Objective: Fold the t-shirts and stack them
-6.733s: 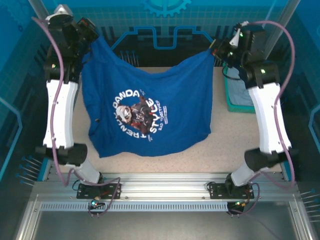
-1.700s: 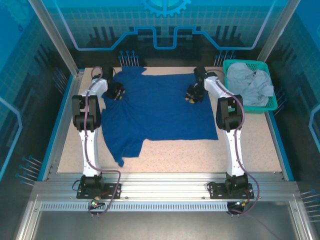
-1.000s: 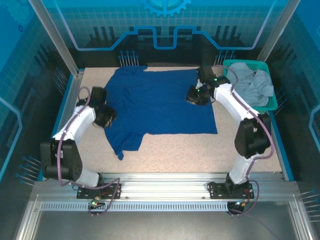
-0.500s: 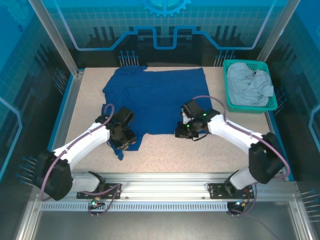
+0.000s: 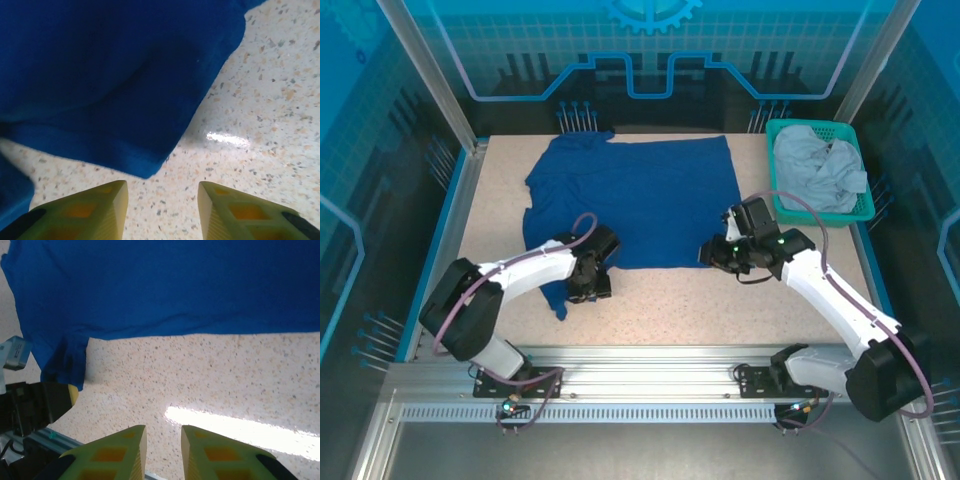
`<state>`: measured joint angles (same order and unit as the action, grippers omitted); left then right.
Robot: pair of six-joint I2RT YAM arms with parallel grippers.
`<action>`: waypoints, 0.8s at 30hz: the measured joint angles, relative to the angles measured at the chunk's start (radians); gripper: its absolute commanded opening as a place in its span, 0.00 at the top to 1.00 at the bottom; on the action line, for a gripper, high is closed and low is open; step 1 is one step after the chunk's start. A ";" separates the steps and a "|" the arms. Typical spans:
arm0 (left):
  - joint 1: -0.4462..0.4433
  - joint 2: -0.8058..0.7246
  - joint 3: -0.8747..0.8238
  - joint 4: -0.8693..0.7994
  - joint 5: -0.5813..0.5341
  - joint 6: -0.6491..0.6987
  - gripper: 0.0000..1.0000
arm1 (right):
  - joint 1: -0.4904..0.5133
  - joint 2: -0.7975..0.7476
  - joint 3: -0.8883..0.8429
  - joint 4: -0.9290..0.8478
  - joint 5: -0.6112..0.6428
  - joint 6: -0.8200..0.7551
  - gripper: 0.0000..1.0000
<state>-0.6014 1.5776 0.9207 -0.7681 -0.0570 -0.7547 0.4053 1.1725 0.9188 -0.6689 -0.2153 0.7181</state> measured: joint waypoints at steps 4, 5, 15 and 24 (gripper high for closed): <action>0.000 0.062 0.013 0.018 -0.009 0.028 0.62 | -0.002 -0.004 -0.010 -0.016 -0.003 0.004 0.75; 0.000 0.068 0.013 0.021 -0.010 0.031 0.64 | -0.003 -0.004 -0.010 -0.016 -0.003 0.004 0.75; -0.023 0.081 0.018 0.061 -0.018 0.055 1.00 | -0.032 -0.004 -0.010 -0.019 -0.006 0.007 0.75; -0.071 0.039 0.071 0.029 0.004 -0.027 1.00 | -0.077 -0.004 -0.010 -0.034 -0.014 -0.013 0.76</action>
<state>-0.6720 1.6165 0.9920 -0.7387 -0.0528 -0.7818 0.3286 1.1687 0.9085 -0.7025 -0.2298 0.7055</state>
